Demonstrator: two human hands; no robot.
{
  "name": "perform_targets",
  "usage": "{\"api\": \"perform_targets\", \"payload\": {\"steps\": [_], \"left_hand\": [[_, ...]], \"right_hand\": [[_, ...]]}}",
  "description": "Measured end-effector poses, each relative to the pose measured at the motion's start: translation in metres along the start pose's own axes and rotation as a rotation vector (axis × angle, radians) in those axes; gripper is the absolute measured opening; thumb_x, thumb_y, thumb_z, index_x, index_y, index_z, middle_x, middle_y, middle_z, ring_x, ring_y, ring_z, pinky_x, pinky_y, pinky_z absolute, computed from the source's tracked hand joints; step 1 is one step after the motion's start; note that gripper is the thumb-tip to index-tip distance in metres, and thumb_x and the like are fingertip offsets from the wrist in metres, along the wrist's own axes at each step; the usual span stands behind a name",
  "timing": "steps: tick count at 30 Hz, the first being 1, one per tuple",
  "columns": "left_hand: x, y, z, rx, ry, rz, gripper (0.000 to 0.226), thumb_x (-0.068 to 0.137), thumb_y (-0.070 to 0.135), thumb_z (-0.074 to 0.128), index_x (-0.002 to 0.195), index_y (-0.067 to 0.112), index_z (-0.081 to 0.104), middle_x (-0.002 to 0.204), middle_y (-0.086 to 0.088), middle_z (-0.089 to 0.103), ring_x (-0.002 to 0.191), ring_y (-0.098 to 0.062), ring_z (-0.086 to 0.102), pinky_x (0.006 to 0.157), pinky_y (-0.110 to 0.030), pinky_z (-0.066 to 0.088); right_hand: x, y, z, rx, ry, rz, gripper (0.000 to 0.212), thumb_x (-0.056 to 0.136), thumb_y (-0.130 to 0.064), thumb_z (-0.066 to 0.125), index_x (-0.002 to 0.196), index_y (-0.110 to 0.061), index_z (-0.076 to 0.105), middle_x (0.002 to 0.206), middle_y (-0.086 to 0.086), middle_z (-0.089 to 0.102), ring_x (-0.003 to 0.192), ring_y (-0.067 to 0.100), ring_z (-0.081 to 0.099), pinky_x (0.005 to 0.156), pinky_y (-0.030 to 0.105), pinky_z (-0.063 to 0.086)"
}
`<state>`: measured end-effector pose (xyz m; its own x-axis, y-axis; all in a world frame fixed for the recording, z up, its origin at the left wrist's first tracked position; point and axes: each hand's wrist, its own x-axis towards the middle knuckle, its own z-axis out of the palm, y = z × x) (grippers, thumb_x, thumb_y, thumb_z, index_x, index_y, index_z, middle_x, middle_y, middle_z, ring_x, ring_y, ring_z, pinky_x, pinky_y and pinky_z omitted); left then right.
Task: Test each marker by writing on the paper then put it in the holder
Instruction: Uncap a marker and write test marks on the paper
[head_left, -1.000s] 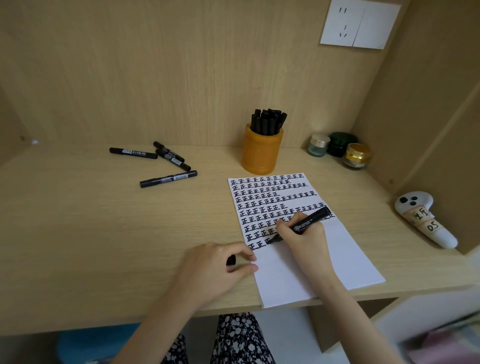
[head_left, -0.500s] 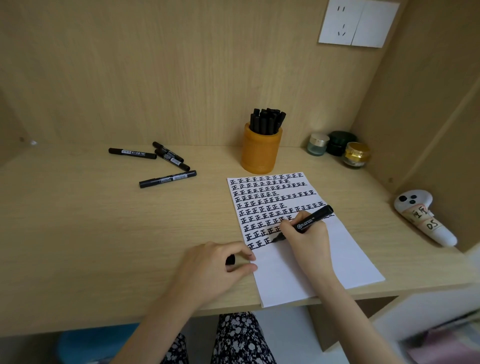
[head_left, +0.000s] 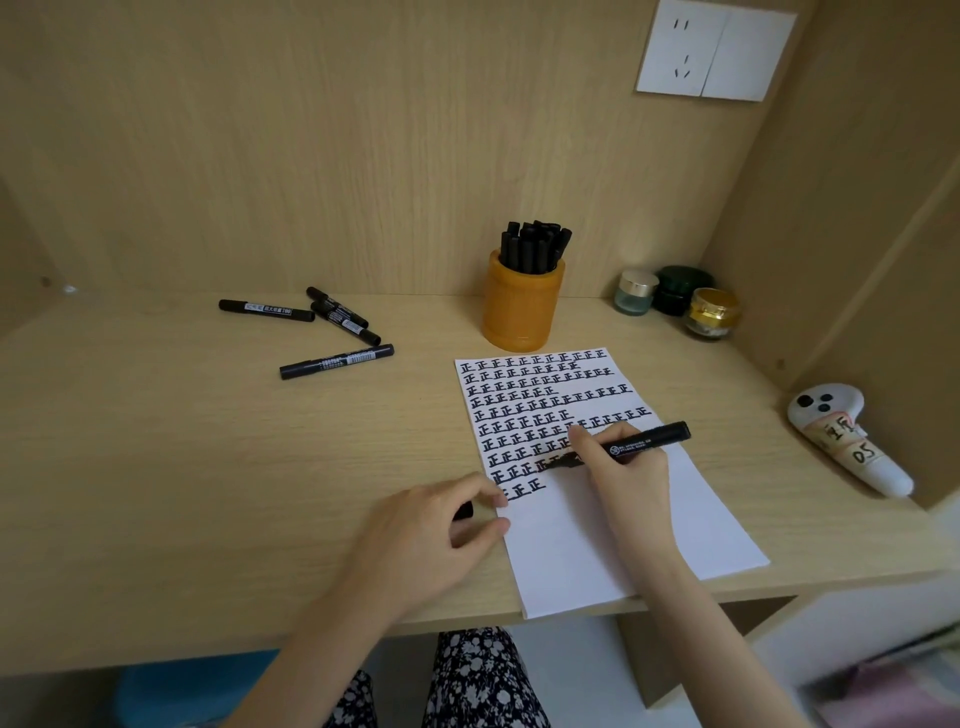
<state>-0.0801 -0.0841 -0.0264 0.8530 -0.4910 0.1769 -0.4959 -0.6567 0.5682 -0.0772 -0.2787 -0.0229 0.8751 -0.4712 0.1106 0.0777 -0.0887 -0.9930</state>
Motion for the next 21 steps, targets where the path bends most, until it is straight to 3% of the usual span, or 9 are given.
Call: {"api": "perform_targets", "payload": {"steps": [3, 5, 8, 10, 13, 18, 21], "left_hand": [[-0.002, -0.001, 0.0, -0.201, 0.009, -0.033, 0.017, 0.097, 0.036, 0.035, 0.113, 0.04, 0.039, 0.09, 0.015, 0.057, 0.076, -0.008, 0.057, 0.071, -0.023, 0.049], [-0.002, -0.003, 0.0, -0.312, 0.016, -0.068, 0.021, 0.097, 0.039, 0.028, 0.117, 0.042, 0.034, 0.095, 0.019, 0.054, 0.087, -0.011, 0.057, 0.085, -0.037, 0.049], [0.001, -0.001, -0.001, -0.399, 0.018, -0.119, 0.027, 0.094, 0.037, 0.04, 0.12, 0.04, 0.034, 0.105, 0.024, 0.058, 0.104, 0.003, 0.055, 0.101, -0.029, 0.042], [0.003, 0.0, -0.002, -0.478, 0.059, -0.159, 0.032, 0.086, 0.034, 0.057, 0.114, 0.036, 0.042, 0.106, 0.022, 0.065, 0.106, 0.006, 0.057, 0.101, -0.025, 0.041], [0.003, 0.0, -0.005, -0.555, 0.129, -0.212, 0.03, 0.076, 0.027, 0.07, 0.101, 0.029, 0.054, 0.098, 0.021, 0.069, 0.093, 0.005, 0.064, 0.089, -0.021, 0.048], [0.003, 0.002, -0.009, -0.6, 0.183, -0.195, 0.026, 0.07, 0.021, 0.075, 0.092, 0.022, 0.062, 0.093, 0.02, 0.07, 0.087, 0.005, 0.064, 0.081, -0.014, 0.05], [0.003, 0.004, -0.012, -0.629, 0.206, -0.182, 0.026, 0.067, 0.025, 0.075, 0.091, 0.022, 0.064, 0.094, 0.021, 0.069, 0.09, 0.005, 0.064, 0.083, -0.012, 0.049]], "right_hand": [[0.001, -0.006, -0.003, 0.076, -0.029, 0.035, 0.027, 0.085, -0.022, 0.072, 0.065, -0.014, 0.056, 0.047, -0.008, 0.046, 0.045, 0.005, 0.041, 0.052, 0.017, 0.033], [0.001, -0.01, -0.005, 0.113, -0.059, 0.06, 0.028, 0.085, -0.026, 0.071, 0.065, -0.014, 0.055, 0.049, -0.002, 0.043, 0.045, 0.009, 0.037, 0.047, 0.017, 0.032], [-0.002, -0.015, -0.005, 0.221, -0.099, 0.141, 0.029, 0.089, -0.031, 0.064, 0.07, -0.011, 0.055, 0.048, -0.001, 0.045, 0.045, 0.012, 0.039, 0.045, 0.019, 0.031], [-0.004, -0.018, -0.005, 0.277, -0.146, 0.168, 0.027, 0.091, -0.029, 0.062, 0.074, -0.009, 0.055, 0.049, 0.0, 0.046, 0.045, 0.013, 0.041, 0.048, 0.022, 0.031], [-0.009, -0.023, -0.001, 0.289, -0.216, 0.134, 0.031, 0.09, -0.024, 0.064, 0.065, -0.015, 0.048, 0.05, 0.002, 0.047, 0.046, 0.015, 0.042, 0.05, 0.027, 0.028], [-0.015, -0.029, 0.011, 0.267, -0.235, 0.026, 0.036, 0.087, -0.014, 0.066, 0.063, -0.011, 0.041, 0.046, 0.002, 0.029, 0.041, 0.014, 0.025, 0.041, 0.019, 0.022], [-0.017, -0.03, 0.016, 0.251, -0.242, 0.004, 0.04, 0.088, -0.009, 0.065, 0.056, -0.016, 0.042, 0.044, -0.001, 0.031, 0.04, 0.013, 0.026, 0.041, 0.019, 0.023]]}}
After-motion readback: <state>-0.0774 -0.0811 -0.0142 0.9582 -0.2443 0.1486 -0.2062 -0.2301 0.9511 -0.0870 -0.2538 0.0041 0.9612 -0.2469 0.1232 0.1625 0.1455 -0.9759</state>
